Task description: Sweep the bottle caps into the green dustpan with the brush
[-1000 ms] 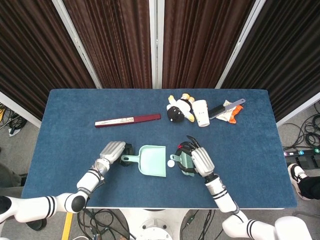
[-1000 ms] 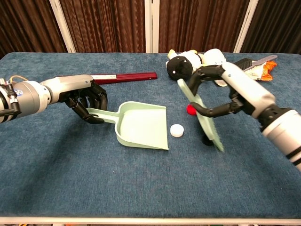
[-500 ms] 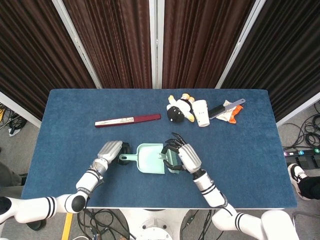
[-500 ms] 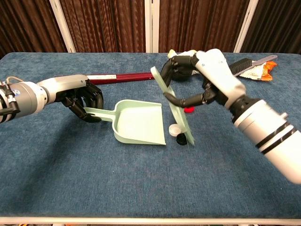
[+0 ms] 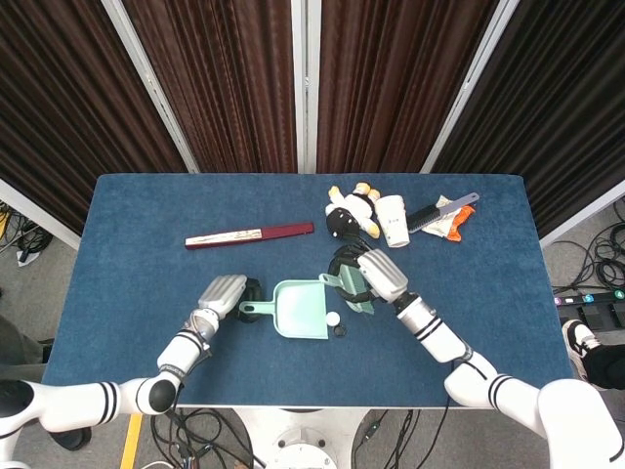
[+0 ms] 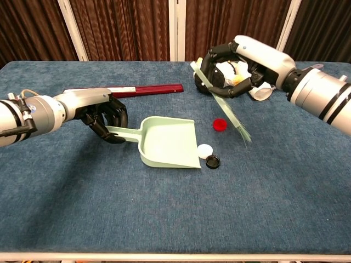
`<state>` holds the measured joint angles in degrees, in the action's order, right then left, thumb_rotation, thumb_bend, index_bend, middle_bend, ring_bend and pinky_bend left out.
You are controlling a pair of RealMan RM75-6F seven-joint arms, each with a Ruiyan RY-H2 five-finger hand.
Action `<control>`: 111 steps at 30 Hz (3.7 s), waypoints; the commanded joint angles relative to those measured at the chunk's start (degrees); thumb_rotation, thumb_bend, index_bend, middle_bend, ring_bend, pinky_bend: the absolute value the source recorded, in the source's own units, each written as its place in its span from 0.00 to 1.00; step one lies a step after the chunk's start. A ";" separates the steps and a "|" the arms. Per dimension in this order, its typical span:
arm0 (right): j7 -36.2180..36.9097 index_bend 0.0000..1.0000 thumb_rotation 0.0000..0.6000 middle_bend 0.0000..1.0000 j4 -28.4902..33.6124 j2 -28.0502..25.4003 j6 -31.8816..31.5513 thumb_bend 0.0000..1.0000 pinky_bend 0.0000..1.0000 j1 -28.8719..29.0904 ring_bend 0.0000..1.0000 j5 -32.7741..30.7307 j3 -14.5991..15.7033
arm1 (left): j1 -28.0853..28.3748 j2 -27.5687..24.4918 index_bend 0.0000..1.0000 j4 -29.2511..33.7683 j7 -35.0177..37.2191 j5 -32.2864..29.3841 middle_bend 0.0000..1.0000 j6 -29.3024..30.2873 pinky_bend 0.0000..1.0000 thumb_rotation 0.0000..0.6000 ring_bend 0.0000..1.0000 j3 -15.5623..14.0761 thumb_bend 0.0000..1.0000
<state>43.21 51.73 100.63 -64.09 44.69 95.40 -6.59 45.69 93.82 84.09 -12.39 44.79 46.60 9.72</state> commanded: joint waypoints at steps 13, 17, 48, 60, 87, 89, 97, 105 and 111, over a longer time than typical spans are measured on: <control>15.87 0.76 1.00 0.61 -15.92 9.15 -0.70 0.52 0.09 4.95 0.26 2.52 5.10 | 0.53 0.34 0.62 -0.56 0.60 1.69 0.58 -1.08 0.45 1.00 0.45 -0.38 0.33; 16.74 0.76 1.00 0.61 -14.32 9.76 -2.66 0.52 0.09 5.49 0.26 3.15 5.69 | 0.51 0.32 0.62 -0.38 0.75 2.16 0.58 -1.11 0.45 1.00 0.45 -0.56 0.33; -10.27 0.77 1.00 0.61 8.19 2.24 -10.22 0.53 0.09 -5.32 0.26 -1.65 7.02 | 0.05 -0.47 0.62 1.68 0.75 3.37 0.58 -0.32 0.45 1.00 0.45 -1.51 0.33; -12.89 0.79 1.00 0.61 6.60 7.48 -7.93 0.56 0.08 -4.95 0.26 -2.16 5.39 | -0.11 -0.40 0.62 1.93 0.17 2.54 0.58 -0.17 0.45 1.00 0.45 -2.03 0.33; -5.58 0.79 1.00 0.61 -0.47 15.21 -4.64 0.63 0.07 1.37 0.26 -1.64 1.39 | -1.83 -1.47 0.62 1.53 9.11 3.96 0.57 -4.35 0.45 1.00 0.45 -0.46 0.33; -5.92 0.79 1.00 0.61 -0.22 15.66 -4.72 0.63 0.07 1.69 0.26 -1.61 1.18 | -1.87 -1.51 0.62 1.63 9.57 4.04 0.57 -4.55 0.45 1.00 0.45 -0.37 0.33; -7.18 0.79 1.00 0.61 1.30 15.89 -7.13 0.62 0.06 2.00 0.26 -1.25 0.11 | -2.37 -1.42 0.62 1.53 8.70 4.62 0.57 -2.66 0.45 1.00 0.45 -0.93 0.33; -9.96 0.78 1.00 0.61 7.06 7.32 -9.94 0.62 0.06 0.30 0.25 -1.74 -1.19 | -2.68 -1.89 0.56 0.81 9.06 3.28 0.50 -1.61 0.45 1.00 0.42 0.14 0.33; -14.71 0.78 1.00 0.61 11.10 -1.98 -6.82 0.62 0.05 -1.53 0.24 -3.33 0.10 | -2.82 -2.11 0.31 0.57 9.06 3.44 0.30 -1.67 0.42 1.00 0.22 0.08 0.26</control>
<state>30.70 61.01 101.73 -72.49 44.17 92.95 -7.14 42.92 91.70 84.74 -3.39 48.17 44.81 9.76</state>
